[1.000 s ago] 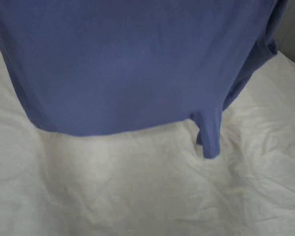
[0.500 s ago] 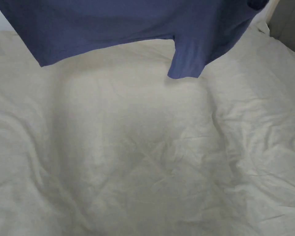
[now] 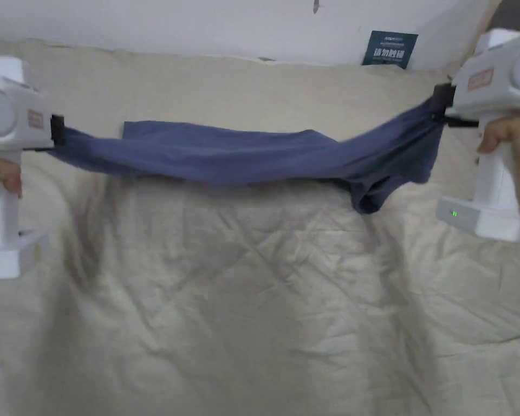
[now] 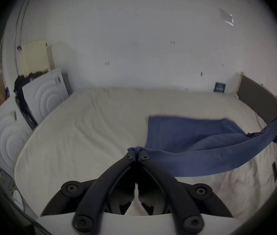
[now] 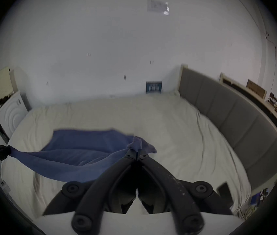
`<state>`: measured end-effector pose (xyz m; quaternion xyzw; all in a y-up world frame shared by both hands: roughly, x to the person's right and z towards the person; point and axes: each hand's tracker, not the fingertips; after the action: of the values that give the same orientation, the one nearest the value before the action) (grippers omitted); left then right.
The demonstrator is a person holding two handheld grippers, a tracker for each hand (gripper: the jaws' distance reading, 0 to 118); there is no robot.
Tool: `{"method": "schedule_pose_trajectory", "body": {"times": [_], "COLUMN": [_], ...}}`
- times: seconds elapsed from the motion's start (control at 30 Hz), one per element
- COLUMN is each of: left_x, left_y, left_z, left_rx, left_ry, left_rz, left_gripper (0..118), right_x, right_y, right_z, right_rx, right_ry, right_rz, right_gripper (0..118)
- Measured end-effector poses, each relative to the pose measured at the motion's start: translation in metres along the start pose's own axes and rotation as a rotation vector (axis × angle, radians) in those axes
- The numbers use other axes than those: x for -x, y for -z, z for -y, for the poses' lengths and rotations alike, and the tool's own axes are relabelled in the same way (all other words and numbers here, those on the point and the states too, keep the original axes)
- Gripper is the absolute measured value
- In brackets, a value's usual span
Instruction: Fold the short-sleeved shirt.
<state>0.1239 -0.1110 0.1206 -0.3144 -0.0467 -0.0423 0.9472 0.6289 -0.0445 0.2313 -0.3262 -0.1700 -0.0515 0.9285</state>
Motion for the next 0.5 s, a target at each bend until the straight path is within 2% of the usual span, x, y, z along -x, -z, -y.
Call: {"method": "schedule_pose_trajectory", "body": {"times": [0.07, 0.2, 0.27, 0.5], "left_x": [0.005, 0.014, 0.017, 0.031], "left_y": [-0.011, -0.042, -0.059, -0.113], "left_z": [0.040, 0.113, 0.142, 0.215], "left_rx": [0.032, 0.097, 0.107, 0.124], "left_ry": [0.016, -0.008, -0.023, -0.045], "left_rz": [0.006, 0.034, 0.046, 0.046], "left_gripper": [2, 2, 2, 2], "right_x": [-0.010, -0.024, -0.031, -0.063], "right_y": [0.001, -0.015, -0.026, -0.076], "right_z": [0.044, 0.136, 0.174, 0.266], "right_rx": [0.050, 0.140, 0.168, 0.202], "right_ry": [-0.012, 0.018, 0.003, -0.049], "right_rz": [0.000, -0.019, -0.006, -0.024], "right_gripper": [2, 2, 2, 2]}}
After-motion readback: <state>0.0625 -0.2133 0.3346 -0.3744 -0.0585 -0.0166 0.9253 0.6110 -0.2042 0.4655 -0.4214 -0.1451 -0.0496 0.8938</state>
